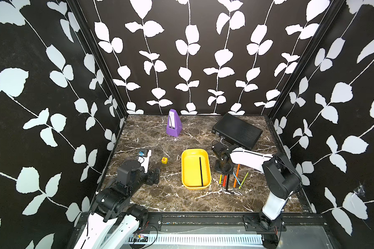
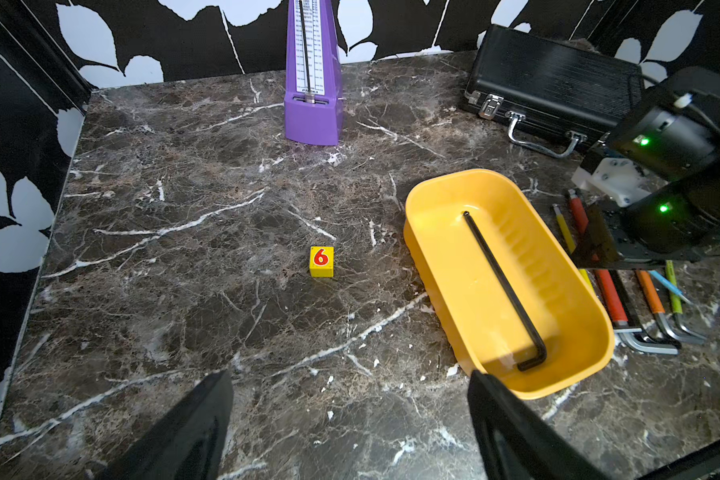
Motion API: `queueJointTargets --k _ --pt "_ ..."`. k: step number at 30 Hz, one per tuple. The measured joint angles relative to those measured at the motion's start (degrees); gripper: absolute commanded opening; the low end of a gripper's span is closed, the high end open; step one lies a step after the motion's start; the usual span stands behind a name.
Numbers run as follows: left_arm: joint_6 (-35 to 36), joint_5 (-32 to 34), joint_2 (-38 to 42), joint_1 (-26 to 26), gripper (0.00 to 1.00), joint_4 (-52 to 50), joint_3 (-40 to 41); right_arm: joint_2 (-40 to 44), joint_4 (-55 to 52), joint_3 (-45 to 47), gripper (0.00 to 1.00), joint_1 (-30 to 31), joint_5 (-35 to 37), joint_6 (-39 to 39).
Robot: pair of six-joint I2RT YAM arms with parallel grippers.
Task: Put the hex key on the desktop into the storage box
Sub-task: Pick up the Allen key from the center of the board.
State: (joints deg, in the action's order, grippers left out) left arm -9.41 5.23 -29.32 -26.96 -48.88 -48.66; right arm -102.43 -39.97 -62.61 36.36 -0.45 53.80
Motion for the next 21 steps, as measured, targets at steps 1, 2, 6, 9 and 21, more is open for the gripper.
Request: queueJointTargets --k 1,2,6,9,21 --pt "0.00 0.00 0.00 0.00 0.89 0.00 0.00 0.00 -0.09 -0.04 0.00 0.00 0.02 -0.04" --pt "0.00 0.00 -0.02 0.00 0.89 0.00 0.00 0.00 -0.15 -0.09 0.00 0.00 0.02 -0.11" --pt "0.00 -0.07 -0.26 0.00 0.89 0.02 0.02 0.00 -0.85 -0.52 0.00 0.02 0.31 -0.72" --pt "0.02 -0.26 -0.55 0.00 0.88 0.02 0.02 0.02 -2.05 -1.11 0.00 0.00 1.44 -1.86" --pt "0.96 -9.03 0.90 0.00 0.87 2.47 0.92 7.61 -10.43 -13.25 0.00 0.46 5.22 -7.58"
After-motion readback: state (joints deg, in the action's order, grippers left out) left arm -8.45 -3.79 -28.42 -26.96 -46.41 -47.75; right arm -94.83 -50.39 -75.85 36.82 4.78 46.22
